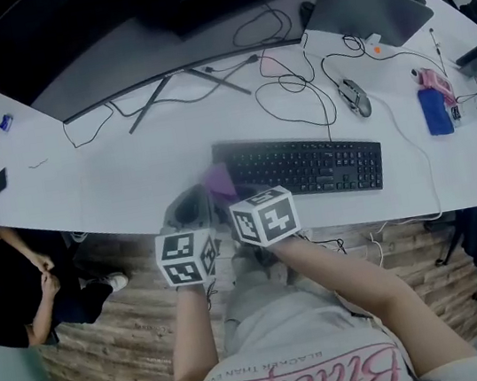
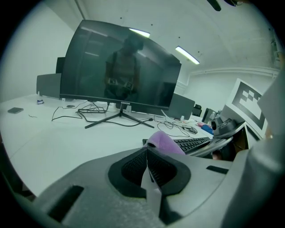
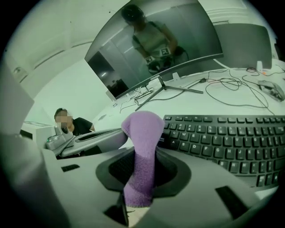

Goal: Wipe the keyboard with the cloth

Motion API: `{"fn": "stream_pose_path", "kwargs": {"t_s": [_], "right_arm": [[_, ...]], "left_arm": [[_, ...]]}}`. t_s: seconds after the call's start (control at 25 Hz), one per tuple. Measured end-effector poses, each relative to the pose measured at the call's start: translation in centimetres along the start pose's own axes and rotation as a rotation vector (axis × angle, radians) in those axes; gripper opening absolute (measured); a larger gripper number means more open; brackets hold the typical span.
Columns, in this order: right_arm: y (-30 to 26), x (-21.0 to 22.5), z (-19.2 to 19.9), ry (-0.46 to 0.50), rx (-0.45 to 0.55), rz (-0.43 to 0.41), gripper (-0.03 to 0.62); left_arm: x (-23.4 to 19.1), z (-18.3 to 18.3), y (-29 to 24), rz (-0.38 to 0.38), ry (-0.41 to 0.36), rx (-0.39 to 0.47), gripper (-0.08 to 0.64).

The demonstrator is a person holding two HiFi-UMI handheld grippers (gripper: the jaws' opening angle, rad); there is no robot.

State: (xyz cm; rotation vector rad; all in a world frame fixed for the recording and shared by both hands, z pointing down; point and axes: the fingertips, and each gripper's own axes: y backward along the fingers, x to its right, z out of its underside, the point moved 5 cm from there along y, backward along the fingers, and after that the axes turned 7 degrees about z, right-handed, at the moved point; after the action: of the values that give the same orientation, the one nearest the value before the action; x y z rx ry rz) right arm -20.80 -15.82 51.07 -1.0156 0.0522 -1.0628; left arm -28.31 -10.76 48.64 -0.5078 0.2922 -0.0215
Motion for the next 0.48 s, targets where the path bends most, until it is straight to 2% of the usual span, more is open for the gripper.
{"fn": "stream_pose_path", "kwargs": {"t_s": [0.2,0.48], "right_arm": [[-1.3,0.8,0.8,0.003,-0.035,0.05,0.094],[-1.2,1.6,0.9,0.03,-0.027,0.086,0.094]], "left_arm": [[-0.7,1.0,-0.5,0.011,0.011,-0.023,0.008],[-0.2,1.2,-1.6,0.004,0.013,-0.029,0.008]]}}
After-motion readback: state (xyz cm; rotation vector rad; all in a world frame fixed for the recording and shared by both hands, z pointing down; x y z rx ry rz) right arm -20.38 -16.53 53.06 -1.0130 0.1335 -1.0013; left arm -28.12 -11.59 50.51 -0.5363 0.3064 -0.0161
